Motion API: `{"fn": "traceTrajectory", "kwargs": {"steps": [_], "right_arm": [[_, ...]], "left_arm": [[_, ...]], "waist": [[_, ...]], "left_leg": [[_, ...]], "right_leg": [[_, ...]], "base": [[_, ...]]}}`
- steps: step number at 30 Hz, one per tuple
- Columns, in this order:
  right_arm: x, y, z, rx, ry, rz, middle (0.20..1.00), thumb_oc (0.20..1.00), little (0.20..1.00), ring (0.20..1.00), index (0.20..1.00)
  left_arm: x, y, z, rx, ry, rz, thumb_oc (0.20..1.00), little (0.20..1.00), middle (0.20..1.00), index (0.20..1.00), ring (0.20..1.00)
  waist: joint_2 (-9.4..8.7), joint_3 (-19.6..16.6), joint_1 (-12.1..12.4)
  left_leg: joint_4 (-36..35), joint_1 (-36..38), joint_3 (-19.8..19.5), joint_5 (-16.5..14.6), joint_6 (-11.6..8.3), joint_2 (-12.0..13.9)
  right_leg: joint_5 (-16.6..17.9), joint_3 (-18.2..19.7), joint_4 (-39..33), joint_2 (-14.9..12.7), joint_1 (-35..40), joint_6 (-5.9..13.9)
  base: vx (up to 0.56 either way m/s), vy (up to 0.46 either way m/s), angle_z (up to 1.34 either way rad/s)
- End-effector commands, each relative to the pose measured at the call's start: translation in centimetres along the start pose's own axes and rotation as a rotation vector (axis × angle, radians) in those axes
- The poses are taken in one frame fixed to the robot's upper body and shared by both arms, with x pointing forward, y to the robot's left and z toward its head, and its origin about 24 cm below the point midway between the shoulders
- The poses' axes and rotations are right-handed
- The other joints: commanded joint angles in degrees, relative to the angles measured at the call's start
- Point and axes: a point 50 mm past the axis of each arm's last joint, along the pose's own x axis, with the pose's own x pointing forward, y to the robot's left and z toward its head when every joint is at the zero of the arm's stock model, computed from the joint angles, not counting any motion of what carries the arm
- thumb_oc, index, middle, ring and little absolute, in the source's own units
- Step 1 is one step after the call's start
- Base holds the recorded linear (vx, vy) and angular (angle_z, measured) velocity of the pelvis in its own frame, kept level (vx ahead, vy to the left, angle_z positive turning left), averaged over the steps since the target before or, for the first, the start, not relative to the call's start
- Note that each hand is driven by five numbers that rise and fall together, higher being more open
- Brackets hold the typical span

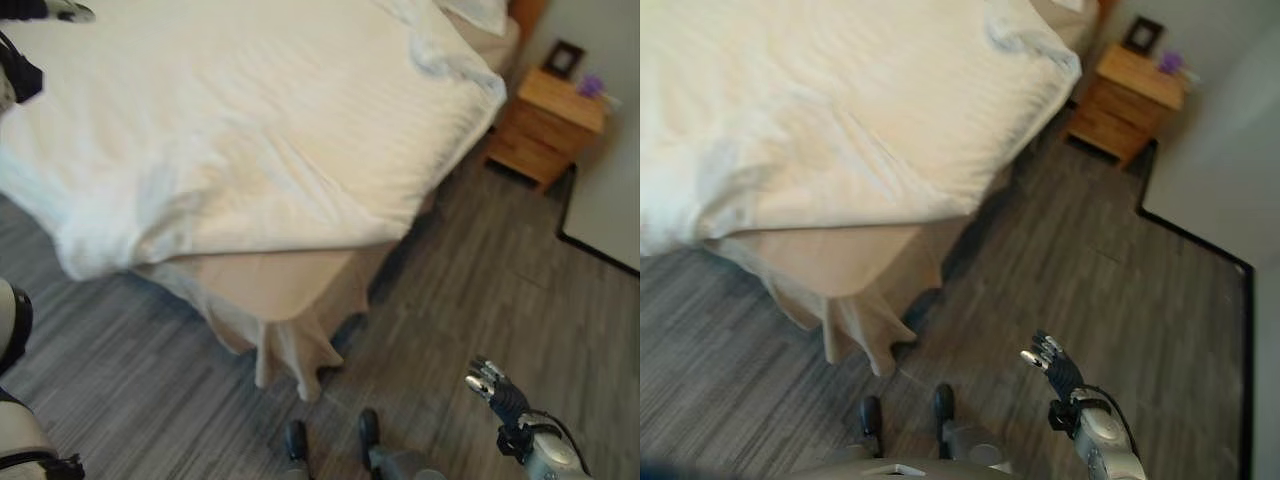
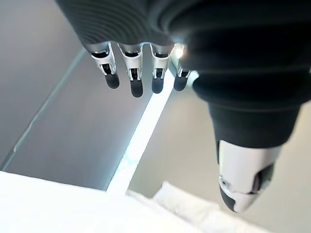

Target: Making the bed.

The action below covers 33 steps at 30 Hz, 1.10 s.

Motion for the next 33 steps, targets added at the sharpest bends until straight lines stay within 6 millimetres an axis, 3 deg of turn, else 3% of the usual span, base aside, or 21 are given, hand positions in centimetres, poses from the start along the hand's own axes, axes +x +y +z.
{"fn": "traceTrajectory", "kwargs": {"steps": [1, 5, 8, 13, 17, 23, 24, 25, 26, 27, 33], "right_arm": [[0.7, -1.6, 2.1, 0.045, -0.097, -0.069, 1.0, 1.0, 1.0, 1.0, 1.0], [0.7, -2.2, 1.4, 0.046, -0.065, -0.112, 1.0, 1.0, 1.0, 1.0, 1.0], [0.1, -3.0, -0.6, 0.027, 0.012, -0.179, 1.0, 1.0, 1.0, 1.0, 1.0], [0.2, -3.0, 0.3, -0.022, -0.019, -0.168, 1.0, 1.0, 1.0, 1.0, 1.0], [0.2, -2.3, 1.8, -0.037, -0.088, -0.125, 1.0, 1.0, 1.0, 1.0, 1.0], [1.4, -1.1, 6.2, -0.064, -0.256, -0.055, 1.0, 1.0, 1.0, 1.0, 1.0], [1.4, -1.1, 6.2, -0.064, -0.256, -0.055, 1.0, 1.0, 1.0, 1.0, 1.0], [1.6, -0.5, 6.8, -0.068, -0.28, -0.019, 1.0, 1.0, 1.0, 1.0, 1.0], [1.6, -0.5, 6.8, -0.068, -0.281, -0.016, 1.0, 1.0, 1.0, 1.0, 1.0], [1.5, -0.4, 6.9, -0.071, -0.286, -0.007, 1.0, 1.0, 1.0, 1.0, 1.0], [1.4, -0.7, 6.5, -0.098, -0.269, 0.0, 1.0, 1.0, 1.0, 1.0, 1.0]], "left_arm": [[0.9, 2.6, 0.1, 0.032, 0.048, 0.085, 1.0, 1.0, 1.0, 1.0, 1.0], [1.6, 5.0, 1.1, 0.149, 0.08, 0.146, 1.0, 1.0, 1.0, 1.0, 1.0], [1.9, 6.9, 1.5, 0.136, 0.146, 0.267, 1.0, 1.0, 1.0, 1.0, 1.0], [1.8, 8.4, 1.4, 0.138, 0.187, 0.364, 1.0, 1.0, 1.0, 1.0, 1.0], [1.6, 8.1, 0.8, 0.136, 0.199, 0.347, 1.0, 1.0, 1.0, 1.0, 1.0], [1.7, 3.5, 1.0, 0.325, 0.11, 0.103, 1.0, 1.0, 1.0, 1.0, 1.0], [1.6, 3.5, 1.0, 0.325, 0.11, 0.103, 1.0, 1.0, 1.0, 1.0, 1.0], [1.4, 2.3, 0.4, 0.342, 0.101, 0.049, 0.724, 0.724, 0.724, 0.724, 0.724], [1.3, 1.5, 0.6, 0.356, 0.086, 0.021, 0.275, 0.275, 0.275, 0.275, 0.275], [1.0, 0.4, 0.0, 0.418, 0.084, -0.044, 0.2, 0.2, 0.2, 0.2, 0.2], [0.7, -2.1, 0.8, 0.614, -0.015, -0.145, 0.2, 0.2, 0.2, 0.2, 0.2]], "waist": [[0.58, 1.6, 1.0], [-0.32, 2.3, -1.0], [-1.12, 3.2, -2.9], [-2.29, 4.1, -3.9], [-3.05, 4.6, -4.4], [-3.51, 7.0, -5.3], [-3.46, 6.9, -5.4], [-3.71, 7.2, -5.7], [-3.76, 7.3, -5.7], [-3.41, 7.0, -5.5], [-2.98, 6.8, -5.7]], "left_leg": [[2.4, 0.6, -0.4, 1.2, -2.75, 5.3], [3.7, -4.1, -0.4, 1.5, -2.73, 5.0], [5.0, -12.2, -1.6, 2.3, -3.01, 4.9], [7.5, -22.3, -3.5, 2.8, -3.36, 4.7], [9.6, -27.4, -4.3, 2.6, -3.39, 4.8], [9.4, -32.4, -5.9, 3.4, -3.36, 5.0], [9.4, -32.5, -5.9, 3.4, -3.36, 5.0], [9.3, -33.1, -6.0, 3.5, -3.39, 5.2], [9.3, -33.2, -6.1, 3.4, -3.37, 5.3], [9.0, -32.3, -6.4, 1.6, -3.69, 5.8], [9.8, -32.3, -7.0, 1.1, -3.6, 5.7]], "right_leg": [[5.4, 1.3, 0.7, -4.3, 0.0, 7.94], [6.8, 1.1, 0.7, -4.6, -4.0, 8.2], [7.9, -0.9, 0.7, -5.4, -9.9, 8.51], [9.3, -3.1, 0.7, -5.7, -16.9, 8.5], [9.7, -3.9, 0.7, -5.3, -20.4, 8.33], [9.6, -4.6, 0.7, -4.8, -25.4, 8.23], [9.6, -4.6, 0.7, -4.8, -25.4, 8.23], [9.6, -4.7, 0.7, -4.6, -26.2, 8.14], [9.5, -4.7, 0.7, -4.5, -26.3, 8.1], [8.3, -4.7, 0.7, -3.8, -25.6, 8.32], [8.0, -4.8, 0.7, -3.7, -25.2, 8.21]], "base": [[-0.03, 0.038, -0.32], [-0.07, 0.035, -0.18], [-0.1, -0.029, 0.12], [-0.04, -0.057, 0.24], [-0.01, -0.067, 0.08], [0.0, 0.005, 0.0], [0.0, 0.016, -0.05], [0.0, 0.009, -0.04], [0.08, 0.01, -0.01], [0.07, 0.01, 0.02], [0.0, 0.004, 0.02]]}}
